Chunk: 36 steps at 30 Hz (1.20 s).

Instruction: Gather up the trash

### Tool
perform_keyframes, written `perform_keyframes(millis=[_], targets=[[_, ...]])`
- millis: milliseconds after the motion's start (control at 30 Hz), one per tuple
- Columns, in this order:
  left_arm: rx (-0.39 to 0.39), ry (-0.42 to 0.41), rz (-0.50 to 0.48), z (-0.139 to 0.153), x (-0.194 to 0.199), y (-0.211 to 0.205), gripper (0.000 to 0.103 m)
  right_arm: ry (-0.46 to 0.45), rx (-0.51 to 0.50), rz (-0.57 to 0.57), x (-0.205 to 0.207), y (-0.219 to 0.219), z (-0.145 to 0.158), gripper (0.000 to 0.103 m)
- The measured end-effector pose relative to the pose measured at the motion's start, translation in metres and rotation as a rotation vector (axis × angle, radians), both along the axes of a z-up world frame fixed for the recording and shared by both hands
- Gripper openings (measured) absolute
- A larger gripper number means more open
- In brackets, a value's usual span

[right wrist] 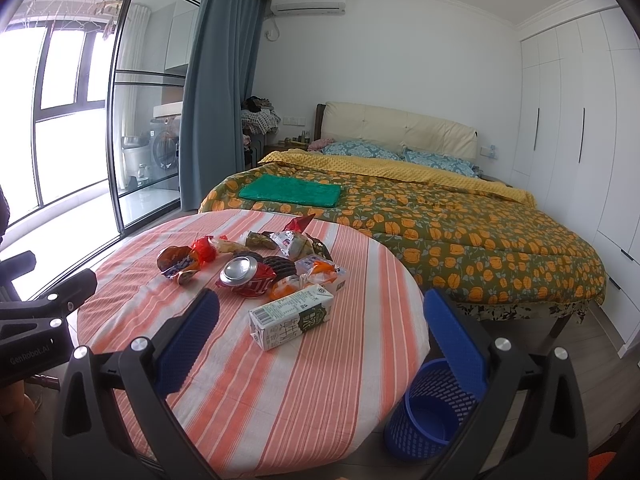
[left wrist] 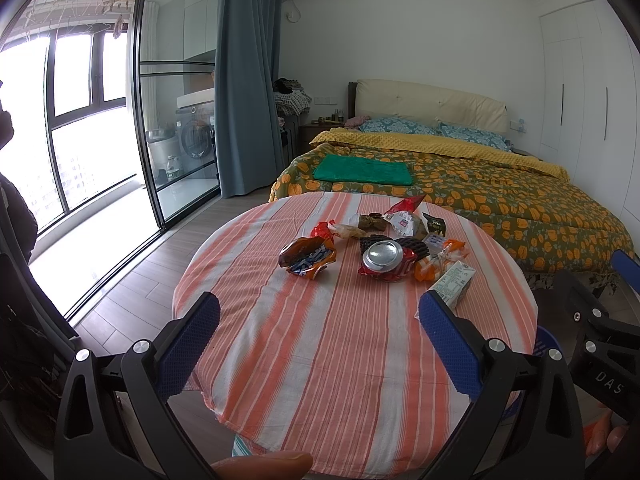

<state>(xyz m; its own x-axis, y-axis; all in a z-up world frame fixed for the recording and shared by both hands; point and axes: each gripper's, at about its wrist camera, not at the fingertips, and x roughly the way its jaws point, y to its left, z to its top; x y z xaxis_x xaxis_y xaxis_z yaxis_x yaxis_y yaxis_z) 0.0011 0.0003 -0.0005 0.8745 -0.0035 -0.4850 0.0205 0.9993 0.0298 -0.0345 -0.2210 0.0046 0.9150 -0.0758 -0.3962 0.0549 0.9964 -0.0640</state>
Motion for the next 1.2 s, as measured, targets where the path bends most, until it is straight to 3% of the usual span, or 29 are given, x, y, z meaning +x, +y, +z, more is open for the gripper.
perform_keyframes(millis=[600, 867, 1100, 1200], targets=[[0.013, 0.012, -0.004, -0.011, 0.0, -0.003, 0.099, 0.017, 0.004, -0.004, 0.001, -0.006, -0.009, 0.098], [-0.016, 0.115, -0.026, -0.058, 0.018, 0.012, 0.099, 0.07, 0.004, -0.035, 0.016, -0.017, -0.033, 0.098], [0.023, 0.255, -0.01, -0.1, 0.051, 0.016, 0.099, 0.193, 0.016, -0.033, 0.037, -0.021, -0.073, 0.098], [0.003, 0.299, 0.017, -0.114, 0.065, 0.024, 0.099, 0.244, 0.04, -0.022, 0.045, -0.019, -0.088, 0.098]])
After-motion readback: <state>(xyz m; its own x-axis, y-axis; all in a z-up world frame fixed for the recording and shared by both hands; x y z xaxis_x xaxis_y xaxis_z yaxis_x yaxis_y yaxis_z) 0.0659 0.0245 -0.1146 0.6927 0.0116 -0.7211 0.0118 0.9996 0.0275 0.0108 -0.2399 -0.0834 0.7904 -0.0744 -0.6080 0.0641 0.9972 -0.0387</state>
